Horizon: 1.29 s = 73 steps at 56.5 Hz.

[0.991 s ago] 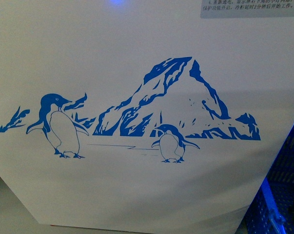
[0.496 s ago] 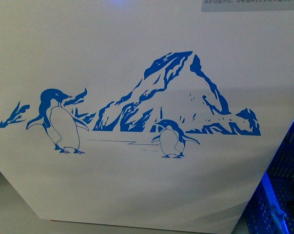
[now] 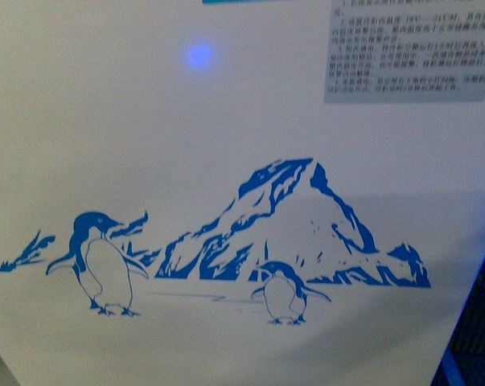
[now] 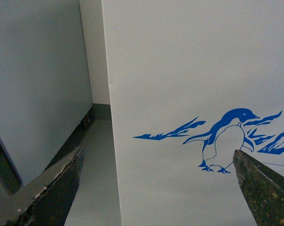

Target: Put drink in fridge

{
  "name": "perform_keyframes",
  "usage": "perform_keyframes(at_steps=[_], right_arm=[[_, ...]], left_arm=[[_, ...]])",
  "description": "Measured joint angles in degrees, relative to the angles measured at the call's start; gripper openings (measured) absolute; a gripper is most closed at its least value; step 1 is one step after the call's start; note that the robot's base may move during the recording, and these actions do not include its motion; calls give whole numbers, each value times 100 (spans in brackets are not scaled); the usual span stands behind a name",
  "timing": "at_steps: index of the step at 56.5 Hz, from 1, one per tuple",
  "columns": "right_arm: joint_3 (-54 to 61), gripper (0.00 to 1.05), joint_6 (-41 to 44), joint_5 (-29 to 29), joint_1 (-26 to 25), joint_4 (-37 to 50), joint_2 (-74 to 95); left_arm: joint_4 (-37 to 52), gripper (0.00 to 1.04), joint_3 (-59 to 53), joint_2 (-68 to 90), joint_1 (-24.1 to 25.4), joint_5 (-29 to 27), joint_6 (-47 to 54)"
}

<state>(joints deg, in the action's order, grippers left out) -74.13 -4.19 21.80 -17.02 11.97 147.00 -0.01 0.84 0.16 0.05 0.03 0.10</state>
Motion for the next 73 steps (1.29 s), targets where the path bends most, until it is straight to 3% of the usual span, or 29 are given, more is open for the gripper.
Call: perform_keyframes(at_steps=[13,24,40,48,60,73], right_arm=[[1375,45,85,-826,-52,-125,-2955],[2503,45,55,-1773,-164,-822,-5366],[2859,45,-345,-3241,-529,-2168,-9158],[3250,45,-584,-3676,-590,-2719,-10581],[3467,42,-872,-4004,-592,-3075,-11667],[3595,41,-957,-3515,-44,-2507,-12201]], left_arm=[[0,97,0,0,0,-4,0],[0,97,0,0,0,-4,0],[0,97,0,0,0,-2,0],[0,97,0,0,0,-2,0],[0,97,0,0,0,-2,0],[0,97,0,0,0,-2,0]])
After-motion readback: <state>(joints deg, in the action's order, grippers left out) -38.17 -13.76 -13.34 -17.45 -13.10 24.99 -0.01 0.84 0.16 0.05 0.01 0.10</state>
